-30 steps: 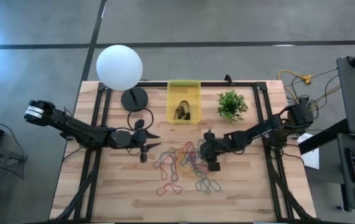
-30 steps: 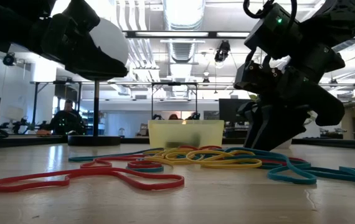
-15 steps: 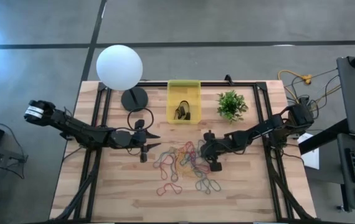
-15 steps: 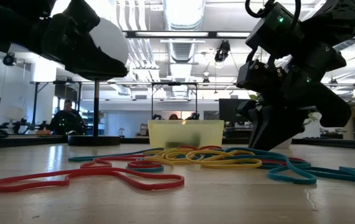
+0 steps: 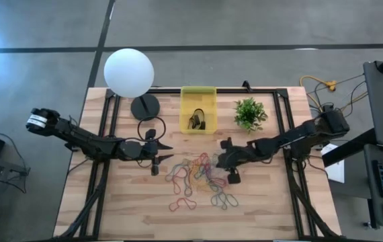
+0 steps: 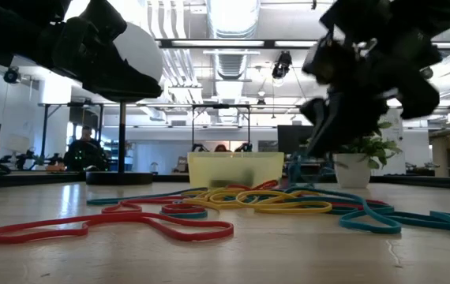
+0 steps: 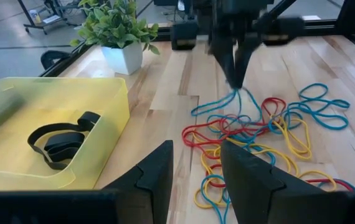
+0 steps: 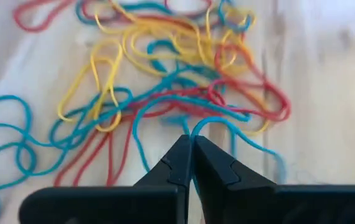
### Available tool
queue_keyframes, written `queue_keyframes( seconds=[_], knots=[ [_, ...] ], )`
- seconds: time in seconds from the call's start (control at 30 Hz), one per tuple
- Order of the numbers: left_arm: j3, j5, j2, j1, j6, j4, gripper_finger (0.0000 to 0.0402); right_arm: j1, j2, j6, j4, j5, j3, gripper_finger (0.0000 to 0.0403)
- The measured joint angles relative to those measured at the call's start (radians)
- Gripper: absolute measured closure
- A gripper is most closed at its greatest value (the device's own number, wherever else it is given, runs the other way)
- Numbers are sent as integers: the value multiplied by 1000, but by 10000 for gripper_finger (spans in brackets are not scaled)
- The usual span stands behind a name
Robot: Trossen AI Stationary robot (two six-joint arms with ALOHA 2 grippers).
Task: Pick and place rubber bands into bin
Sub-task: Put the blue rubber band into the yellow bin
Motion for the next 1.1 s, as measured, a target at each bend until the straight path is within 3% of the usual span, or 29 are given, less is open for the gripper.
queue_keyframes(
  seconds=[0.47,0.73,1.1],
  knots=[
    [0,0,0,0,0,13,283,0,-317,-72,-82,3,0,395],
    [0,0,0,0,1,19,283,0,-305,31,-280,4,-26,395],
    [-1,0,0,0,-1,34,283,0,-287,207,-310,0,-141,394]
  ],
)
